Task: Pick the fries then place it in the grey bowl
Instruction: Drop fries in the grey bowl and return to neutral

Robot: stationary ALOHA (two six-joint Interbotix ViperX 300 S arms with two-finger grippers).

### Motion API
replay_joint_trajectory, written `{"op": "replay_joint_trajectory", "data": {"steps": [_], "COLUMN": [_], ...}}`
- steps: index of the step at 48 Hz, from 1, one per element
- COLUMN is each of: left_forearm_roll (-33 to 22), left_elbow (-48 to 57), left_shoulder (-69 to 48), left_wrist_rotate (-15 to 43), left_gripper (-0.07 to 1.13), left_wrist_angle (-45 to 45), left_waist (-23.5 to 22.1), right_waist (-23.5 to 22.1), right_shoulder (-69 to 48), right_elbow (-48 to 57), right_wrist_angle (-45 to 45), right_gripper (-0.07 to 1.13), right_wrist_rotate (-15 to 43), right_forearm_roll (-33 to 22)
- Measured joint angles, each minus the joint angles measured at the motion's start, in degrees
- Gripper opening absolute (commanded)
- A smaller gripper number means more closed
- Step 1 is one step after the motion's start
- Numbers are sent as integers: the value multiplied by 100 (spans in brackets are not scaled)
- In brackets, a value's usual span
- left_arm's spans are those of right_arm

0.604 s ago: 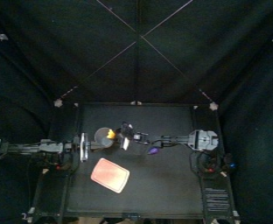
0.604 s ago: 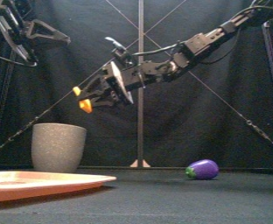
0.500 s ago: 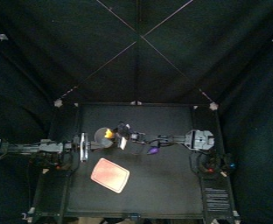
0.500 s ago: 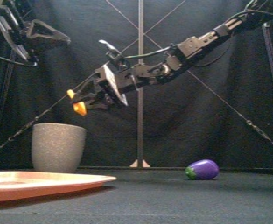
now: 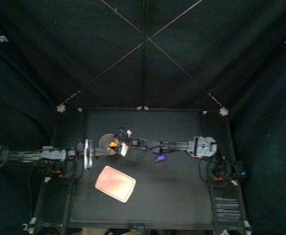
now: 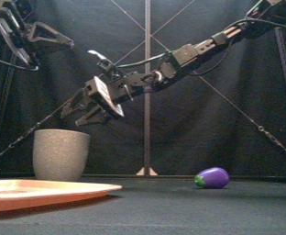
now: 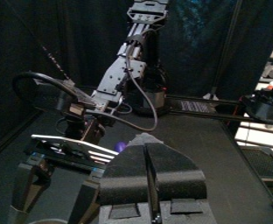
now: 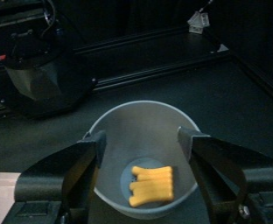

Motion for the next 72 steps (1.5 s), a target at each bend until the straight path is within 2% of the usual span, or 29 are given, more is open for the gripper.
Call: {"op": "replay_joint_trajectory", "data": {"steps": [11, 27, 36, 58, 72], "left_forearm_roll": [9, 9, 9, 9, 9], "left_elbow": [62, 79, 97, 132, 281], "left_shoulder": [0, -9, 0, -9, -9], "left_wrist_rotate": [0, 0, 0, -9, 0], "left_gripper": [-1, -1, -1, -1, -1], "left_wrist_angle": [-9, 0, 0, -105, -97], "left_waist": [-9, 0, 9, 44, 53], "right_waist": [237, 747, 835, 896, 914], "right_shoulder": [-633, -2312, -3199, -4342, -4860], "right_elbow": [949, 3384, 4465, 5722, 6003], "right_wrist_angle": [-448, -2083, -2953, -3067, -3067], "right_gripper": [98, 98, 98, 98, 98], "right_wrist_rotate": [18, -9, -62, 0, 0], "right_forearm_roll": [0, 79, 158, 220, 325]}}
